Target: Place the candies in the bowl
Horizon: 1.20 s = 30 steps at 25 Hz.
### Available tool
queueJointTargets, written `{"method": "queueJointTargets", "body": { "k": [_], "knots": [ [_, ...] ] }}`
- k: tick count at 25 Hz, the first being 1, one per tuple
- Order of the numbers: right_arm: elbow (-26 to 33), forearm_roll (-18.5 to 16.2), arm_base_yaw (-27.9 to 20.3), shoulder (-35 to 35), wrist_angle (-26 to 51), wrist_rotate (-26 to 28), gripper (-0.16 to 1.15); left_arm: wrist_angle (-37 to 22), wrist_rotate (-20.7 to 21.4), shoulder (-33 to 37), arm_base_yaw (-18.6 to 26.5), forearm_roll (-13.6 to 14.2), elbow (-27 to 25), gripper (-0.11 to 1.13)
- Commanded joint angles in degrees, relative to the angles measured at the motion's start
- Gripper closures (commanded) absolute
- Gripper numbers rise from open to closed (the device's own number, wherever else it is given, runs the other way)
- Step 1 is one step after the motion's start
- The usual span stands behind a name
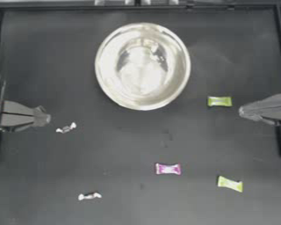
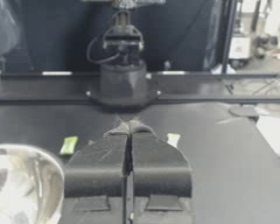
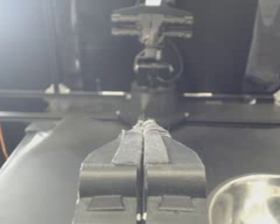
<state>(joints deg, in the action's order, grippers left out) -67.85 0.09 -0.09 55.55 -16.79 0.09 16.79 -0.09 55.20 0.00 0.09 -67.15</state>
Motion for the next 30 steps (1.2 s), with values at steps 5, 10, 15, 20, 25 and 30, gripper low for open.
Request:
{"method": "queueJointTargets", "body": {
  "k": [5, 10, 15, 20, 25, 30],
  "knots": [
    [0.53, 0.0, 0.26, -0.09, -0.18, 0.18, 0.91, -2.46, 0.26, 4.04, 0.0, -0.18, -0.53, 0.94],
    [0.79, 0.0, 0.26, -0.09, 0.44, 0.26, 0.84, -3.16, 0.53, 3.96, 0.09, -0.18, -0.44, 0.92],
    [0.88, 0.0, 0.18, -0.09, 0.44, 0.18, 0.38, -4.66, 0.44, 3.96, 0.26, -0.18, -0.18, 0.41],
    [0.97, 0.0, 0.18, -0.09, 0.44, 0.18, -0.09, -7.47, 0.44, 3.96, 0.62, -0.18, 0.7, -0.04],
    [0.97, 0.0, 0.26, -0.09, 1.14, 0.18, -0.01, -13.36, 0.44, 3.96, 2.2, -0.18, 2.81, 0.0],
    [1.05, 0.62, 0.18, -0.09, 1.85, 0.26, -0.01, -22.85, 0.62, 3.78, 6.42, -0.18, 6.06, -0.01]
  ]
}}
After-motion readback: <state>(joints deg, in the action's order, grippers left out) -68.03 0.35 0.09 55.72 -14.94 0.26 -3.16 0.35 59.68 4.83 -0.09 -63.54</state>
